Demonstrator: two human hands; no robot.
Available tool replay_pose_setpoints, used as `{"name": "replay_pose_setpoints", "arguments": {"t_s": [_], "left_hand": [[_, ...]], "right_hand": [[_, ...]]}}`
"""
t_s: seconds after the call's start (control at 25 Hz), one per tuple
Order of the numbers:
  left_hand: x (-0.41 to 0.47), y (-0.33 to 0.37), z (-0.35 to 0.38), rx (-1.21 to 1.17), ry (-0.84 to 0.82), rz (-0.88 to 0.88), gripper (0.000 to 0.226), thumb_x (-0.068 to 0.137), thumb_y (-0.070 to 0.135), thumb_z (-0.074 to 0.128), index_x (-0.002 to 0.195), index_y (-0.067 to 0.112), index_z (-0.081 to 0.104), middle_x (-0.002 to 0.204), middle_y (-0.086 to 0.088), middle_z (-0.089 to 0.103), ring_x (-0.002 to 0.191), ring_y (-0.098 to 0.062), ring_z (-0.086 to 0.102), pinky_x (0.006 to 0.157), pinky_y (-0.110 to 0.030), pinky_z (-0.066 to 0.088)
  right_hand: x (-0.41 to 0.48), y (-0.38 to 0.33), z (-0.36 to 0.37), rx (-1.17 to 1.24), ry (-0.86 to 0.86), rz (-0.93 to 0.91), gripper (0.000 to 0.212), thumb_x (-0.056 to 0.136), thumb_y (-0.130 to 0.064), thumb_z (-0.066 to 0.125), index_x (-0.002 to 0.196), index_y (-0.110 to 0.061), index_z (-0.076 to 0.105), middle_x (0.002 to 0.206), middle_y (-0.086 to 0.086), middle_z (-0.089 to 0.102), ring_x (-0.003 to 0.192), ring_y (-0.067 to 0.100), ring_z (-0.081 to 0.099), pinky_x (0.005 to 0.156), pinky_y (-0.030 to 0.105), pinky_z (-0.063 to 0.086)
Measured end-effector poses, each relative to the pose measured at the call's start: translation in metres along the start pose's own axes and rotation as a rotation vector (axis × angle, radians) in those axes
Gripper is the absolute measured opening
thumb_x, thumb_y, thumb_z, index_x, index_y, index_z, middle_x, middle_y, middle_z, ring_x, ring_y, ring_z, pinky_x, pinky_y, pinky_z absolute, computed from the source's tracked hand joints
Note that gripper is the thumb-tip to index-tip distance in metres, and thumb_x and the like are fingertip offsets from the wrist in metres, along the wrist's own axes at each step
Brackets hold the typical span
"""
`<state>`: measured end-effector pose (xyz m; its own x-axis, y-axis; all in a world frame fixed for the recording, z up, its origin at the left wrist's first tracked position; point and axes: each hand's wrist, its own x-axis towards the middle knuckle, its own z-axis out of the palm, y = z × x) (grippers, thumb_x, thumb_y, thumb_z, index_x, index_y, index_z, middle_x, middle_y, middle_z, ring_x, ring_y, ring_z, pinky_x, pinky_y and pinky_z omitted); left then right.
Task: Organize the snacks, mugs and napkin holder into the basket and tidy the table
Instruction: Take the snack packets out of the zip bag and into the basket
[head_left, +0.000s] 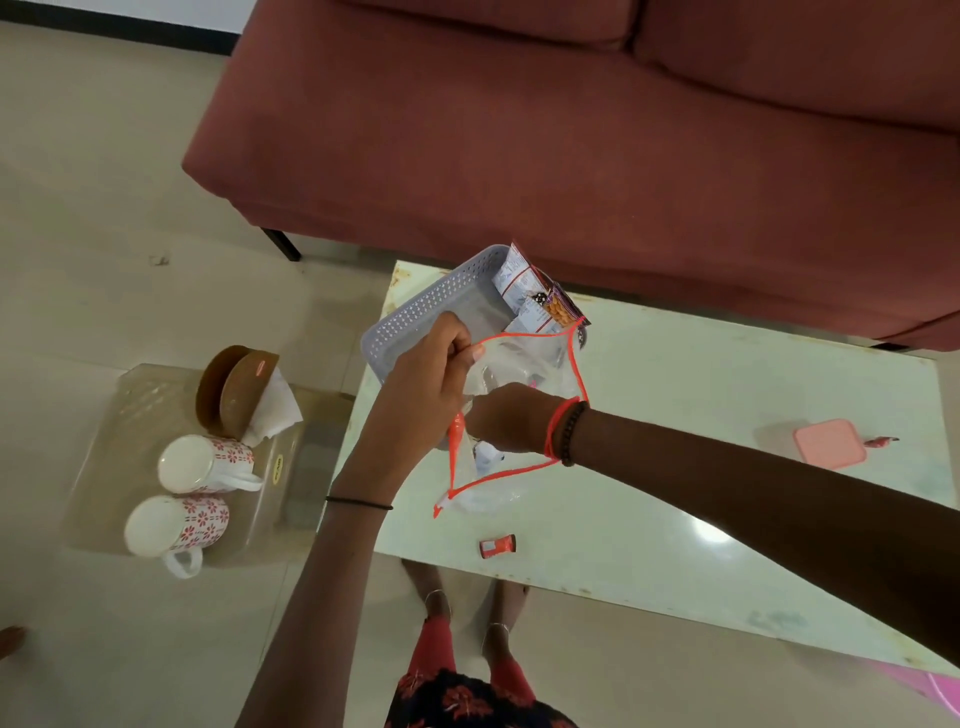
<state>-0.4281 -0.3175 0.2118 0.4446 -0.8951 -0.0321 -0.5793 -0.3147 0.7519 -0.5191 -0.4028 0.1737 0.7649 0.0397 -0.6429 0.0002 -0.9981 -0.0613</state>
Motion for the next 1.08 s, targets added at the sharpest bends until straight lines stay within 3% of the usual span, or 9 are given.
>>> {"name": "replay_pose_setpoints", "arguments": {"t_s": [0.16,0.24,0.36,0.48,0.6,0.68,0.8,0.92,1.08], "left_hand": [[0.004,-0.021,-0.017,-0.025,0.001,0.003,0.012,0.095,0.016,0.050,0.085,0.011,0.044,0.078,-0.013,0.057,0.062,-0.012,0.052,0.054,-0.006,0.038],[0.006,-0.030,-0.025,-0.044,-0.008,-0.047,0.010,0.095,0.017,0.049,0.089,0.009,0.047,0.090,-0.016,0.062,0.077,-0.025,0.060,0.062,-0.017,0.046],[0.009,-0.037,-0.039,-0.083,-0.040,-0.097,0.005,0.096,0.017,0.047,0.095,0.012,0.049,0.087,-0.002,0.062,0.081,-0.023,0.061,0.065,-0.027,0.049],[0.010,-0.050,-0.048,-0.193,-0.046,-0.205,0.012,0.094,0.022,0.049,0.082,0.020,0.051,0.068,0.020,0.056,0.062,0.002,0.055,0.054,-0.013,0.039],[0.013,-0.067,-0.053,-0.165,0.028,-0.440,0.028,0.092,0.017,0.053,0.067,0.027,0.045,0.062,0.010,0.046,0.055,-0.002,0.042,0.050,-0.021,0.034],[0.017,-0.072,-0.058,-0.136,-0.030,-0.339,0.017,0.094,0.015,0.052,0.077,0.014,0.050,0.063,0.004,0.049,0.055,-0.006,0.045,0.052,-0.015,0.039],[0.026,-0.075,-0.068,-0.138,-0.020,-0.217,0.016,0.093,0.027,0.054,0.087,0.013,0.050,0.069,0.009,0.057,0.054,0.001,0.056,0.048,-0.005,0.040],[0.034,-0.086,-0.078,-0.118,-0.009,-0.229,0.017,0.093,0.029,0.052,0.090,0.013,0.050,0.073,0.007,0.058,0.059,-0.006,0.057,0.047,0.000,0.038],[0.051,-0.104,-0.086,-0.243,-0.054,-0.272,0.022,0.094,0.025,0.050,0.097,0.003,0.050,0.072,0.005,0.054,0.058,-0.007,0.051,0.049,-0.008,0.040]], "right_hand": [[-0.017,0.001,-0.039,0.118,0.186,0.040,0.033,0.091,-0.002,0.044,0.119,-0.009,0.060,0.115,0.016,0.061,0.102,0.036,0.061,0.069,0.033,0.039],[-0.025,0.005,-0.060,0.110,0.270,-0.002,0.035,0.090,-0.001,0.043,0.118,-0.011,0.062,0.111,0.014,0.062,0.098,0.034,0.061,0.065,0.032,0.038],[-0.040,0.017,-0.092,0.154,0.306,-0.070,0.032,0.096,-0.010,0.043,0.122,-0.016,0.062,0.120,0.004,0.064,0.106,0.023,0.060,0.081,0.033,0.050],[-0.063,0.034,-0.120,0.401,0.393,-0.098,0.028,0.096,-0.020,0.050,0.118,-0.010,0.064,0.113,0.008,0.069,0.097,0.017,0.062,0.078,0.019,0.043],[-0.080,0.053,-0.142,0.807,0.664,-0.100,0.025,0.091,-0.015,0.060,0.107,0.003,0.068,0.102,0.019,0.071,0.086,0.016,0.064,0.077,0.022,0.050],[-0.082,0.068,-0.150,1.034,0.824,-0.060,0.019,0.089,-0.013,0.062,0.103,-0.001,0.068,0.102,0.016,0.071,0.083,0.011,0.068,0.076,0.017,0.055],[-0.071,0.103,-0.150,1.228,0.913,0.049,0.019,0.089,-0.017,0.063,0.107,-0.017,0.068,0.100,0.006,0.072,0.086,0.014,0.071,0.080,0.025,0.058],[-0.032,0.144,-0.130,1.274,0.909,0.320,0.026,0.090,-0.017,0.062,0.113,-0.008,0.065,0.106,0.018,0.069,0.086,0.018,0.067,0.084,0.040,0.057],[0.046,0.177,-0.081,1.070,0.686,0.675,0.030,0.095,-0.014,0.053,0.116,0.007,0.058,0.108,0.022,0.064,0.080,0.014,0.064,0.058,0.015,0.046]]}}
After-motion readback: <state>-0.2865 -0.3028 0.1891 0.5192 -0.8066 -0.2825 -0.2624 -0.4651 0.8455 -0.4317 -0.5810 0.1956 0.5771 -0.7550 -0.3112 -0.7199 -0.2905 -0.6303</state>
